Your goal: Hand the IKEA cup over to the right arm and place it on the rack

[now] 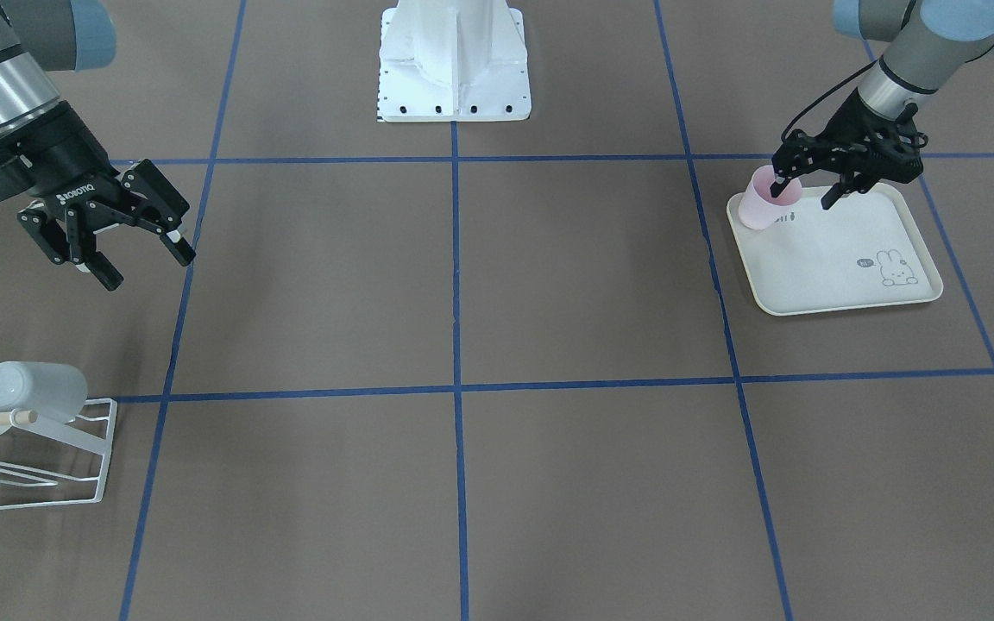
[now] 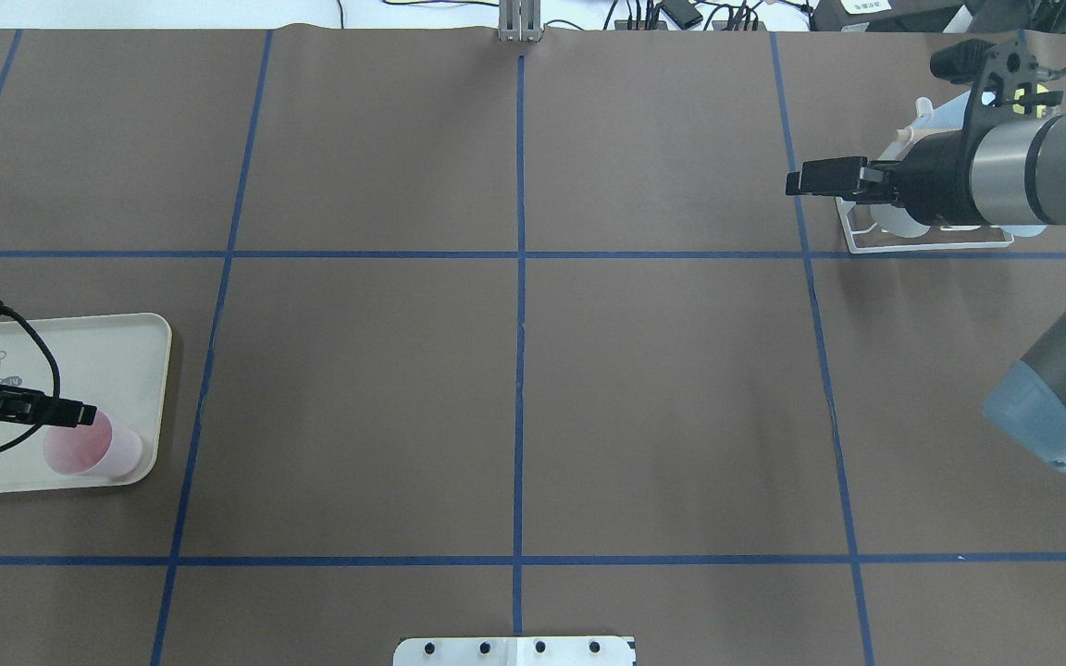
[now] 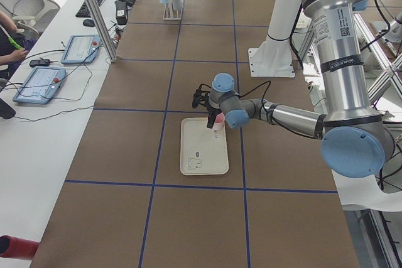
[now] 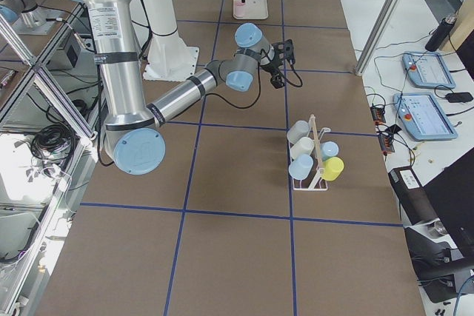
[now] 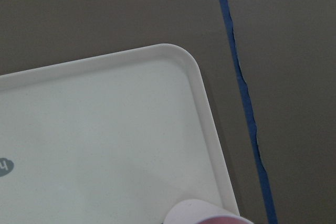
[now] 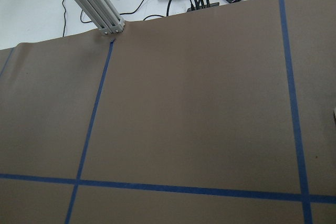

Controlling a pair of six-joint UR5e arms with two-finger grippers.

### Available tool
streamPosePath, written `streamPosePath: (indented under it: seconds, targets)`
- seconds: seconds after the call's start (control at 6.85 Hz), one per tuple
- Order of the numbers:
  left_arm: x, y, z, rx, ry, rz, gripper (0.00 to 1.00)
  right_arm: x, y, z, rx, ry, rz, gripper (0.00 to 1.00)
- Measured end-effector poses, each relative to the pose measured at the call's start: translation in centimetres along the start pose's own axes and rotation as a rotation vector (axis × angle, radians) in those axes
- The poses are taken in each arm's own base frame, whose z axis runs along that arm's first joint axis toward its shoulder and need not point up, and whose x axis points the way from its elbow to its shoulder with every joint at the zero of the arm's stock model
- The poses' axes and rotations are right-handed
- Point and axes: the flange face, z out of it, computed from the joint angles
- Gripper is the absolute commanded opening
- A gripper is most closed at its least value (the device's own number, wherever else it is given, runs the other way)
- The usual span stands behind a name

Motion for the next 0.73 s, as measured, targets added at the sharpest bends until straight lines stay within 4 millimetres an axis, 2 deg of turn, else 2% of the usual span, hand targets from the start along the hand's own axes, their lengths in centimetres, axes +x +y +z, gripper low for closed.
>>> streamPosePath:
  seconds: [0.44, 0.58, 0.73]
  targets:
    - [-0.8, 0.5, 0.8, -0.019, -0.016, 0.012, 0.87, -0.5, -0.1, 0.0, -0.006, -0.012, 0.011, 1.0]
    - [-0.8, 0.7, 1.1, -0.029, -0.017, 0.014, 0.77, -0.8, -0.3, 0.1, -0.006, -0.016, 0.016, 1.0]
    - [-0.7, 0.9, 1.3, -0.038, -0.015, 0.015, 0.39, -1.0, -0.4, 0.1, -0.005, -0.019, 0.021, 1.0]
